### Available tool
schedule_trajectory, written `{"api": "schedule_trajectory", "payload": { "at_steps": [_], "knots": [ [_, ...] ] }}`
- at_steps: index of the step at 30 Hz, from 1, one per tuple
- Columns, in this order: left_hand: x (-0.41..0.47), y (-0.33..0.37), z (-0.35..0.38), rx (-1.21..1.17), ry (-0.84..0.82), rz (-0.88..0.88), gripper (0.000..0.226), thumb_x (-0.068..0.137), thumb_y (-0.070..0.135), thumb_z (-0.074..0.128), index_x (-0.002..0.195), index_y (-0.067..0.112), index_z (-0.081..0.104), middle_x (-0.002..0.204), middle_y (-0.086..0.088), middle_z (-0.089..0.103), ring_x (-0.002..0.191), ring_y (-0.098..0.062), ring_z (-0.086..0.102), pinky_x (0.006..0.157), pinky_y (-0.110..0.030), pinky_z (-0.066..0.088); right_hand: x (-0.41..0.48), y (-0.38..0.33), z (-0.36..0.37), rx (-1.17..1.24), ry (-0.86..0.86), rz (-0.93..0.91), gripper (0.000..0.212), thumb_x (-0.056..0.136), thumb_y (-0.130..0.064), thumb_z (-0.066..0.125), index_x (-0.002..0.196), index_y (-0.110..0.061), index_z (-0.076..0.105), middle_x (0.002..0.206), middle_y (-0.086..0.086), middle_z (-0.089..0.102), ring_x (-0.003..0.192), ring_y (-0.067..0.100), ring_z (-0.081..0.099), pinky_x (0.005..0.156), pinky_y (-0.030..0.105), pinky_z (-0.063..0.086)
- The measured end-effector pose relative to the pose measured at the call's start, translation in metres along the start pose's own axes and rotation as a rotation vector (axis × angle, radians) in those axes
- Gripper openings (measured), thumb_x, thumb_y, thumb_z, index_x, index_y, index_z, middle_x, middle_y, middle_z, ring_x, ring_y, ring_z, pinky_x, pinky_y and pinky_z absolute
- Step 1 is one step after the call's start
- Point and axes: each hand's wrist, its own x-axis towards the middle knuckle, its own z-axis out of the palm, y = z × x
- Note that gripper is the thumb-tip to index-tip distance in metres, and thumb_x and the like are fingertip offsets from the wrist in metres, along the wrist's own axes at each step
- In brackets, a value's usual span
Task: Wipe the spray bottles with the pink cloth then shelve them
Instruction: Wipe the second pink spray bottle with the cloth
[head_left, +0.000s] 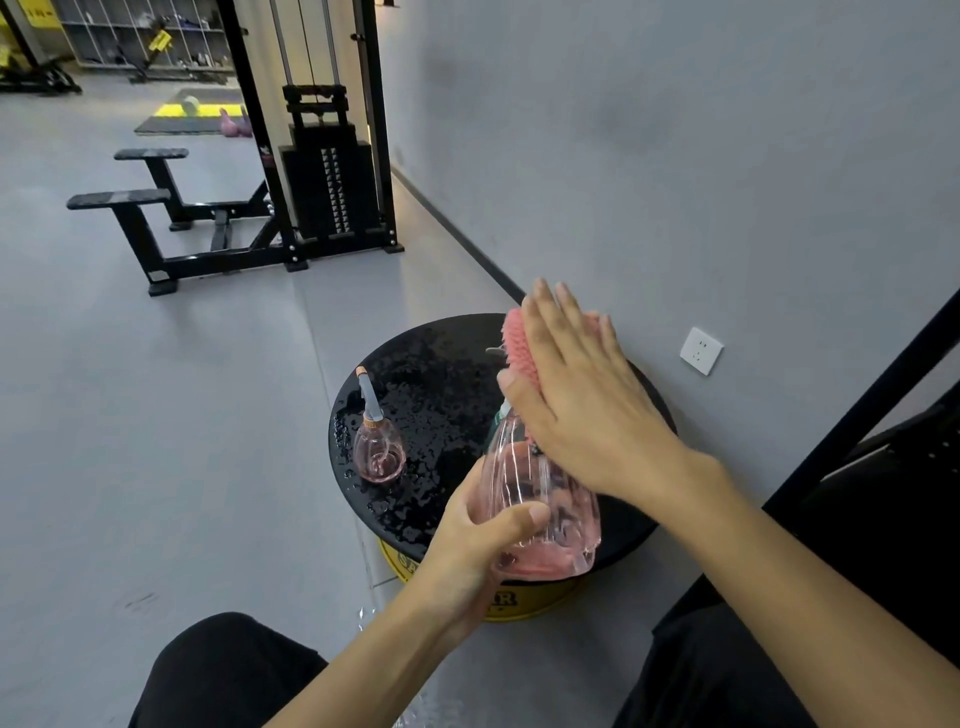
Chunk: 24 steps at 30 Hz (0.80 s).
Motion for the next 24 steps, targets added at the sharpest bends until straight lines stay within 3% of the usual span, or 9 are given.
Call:
{"api": "schedule_trajectory", "payload": {
  "at_steps": [6, 11, 14, 20, 24],
  "knots": [
    [0.000, 0.001, 0.001, 0.032, -0.020, -0.015, 0.074, 0.059, 0.025, 0.079, 0.128, 0.013, 0.057, 0.110, -0.010, 0.074, 0.100, -0.024, 0.072, 0.080, -0.038, 0.059, 0.011, 0.010, -0.004, 0.008, 0.030, 0.072, 0.067, 0.101, -0.050, 0.008, 0.153, -0.015, -0.017, 0.160, 0.002, -0.027, 0.145, 0.012, -0.028, 0.119, 0.036, -0.017],
    [-0.001, 0.001, -0.001, 0.030, -0.017, -0.027, 0.073, 0.060, 0.025, 0.078, 0.129, 0.015, 0.057, 0.117, -0.017, 0.070, 0.108, -0.033, 0.068, 0.095, -0.053, 0.054, 0.008, -0.001, -0.001, 0.018, -0.008, 0.043, 0.072, 0.099, -0.054, 0.009, 0.153, -0.014, -0.017, 0.159, 0.003, -0.028, 0.145, 0.014, -0.029, 0.120, 0.041, -0.016],
    [-0.003, 0.001, -0.005, 0.022, -0.031, -0.042, 0.072, 0.063, 0.023, 0.078, 0.131, 0.016, 0.055, 0.121, -0.015, 0.070, 0.114, -0.032, 0.067, 0.092, -0.053, 0.055, -0.003, -0.009, 0.004, -0.018, -0.040, -0.051, 0.074, 0.097, -0.056, 0.008, 0.154, -0.015, -0.015, 0.160, 0.001, -0.026, 0.146, 0.012, -0.028, 0.120, 0.041, -0.016],
    [-0.001, 0.005, 0.000, 0.059, -0.034, -0.054, 0.074, 0.059, 0.028, 0.079, 0.129, 0.021, 0.057, 0.120, -0.013, 0.071, 0.110, -0.033, 0.068, 0.090, -0.051, 0.057, 0.021, 0.003, -0.008, -0.051, 0.028, 0.048, 0.068, 0.102, -0.051, 0.011, 0.155, -0.014, -0.010, 0.162, 0.003, -0.019, 0.148, 0.014, -0.023, 0.118, 0.039, -0.019],
    [0.001, 0.005, -0.001, 0.060, -0.033, -0.029, 0.072, 0.060, 0.027, 0.078, 0.128, 0.015, 0.057, 0.118, -0.015, 0.070, 0.110, -0.033, 0.068, 0.089, -0.045, 0.056, 0.009, -0.010, -0.004, -0.063, -0.022, -0.048, 0.071, 0.101, -0.055, 0.012, 0.155, -0.015, -0.011, 0.161, 0.001, -0.022, 0.147, 0.013, -0.025, 0.119, 0.041, -0.018]
  ]
}}
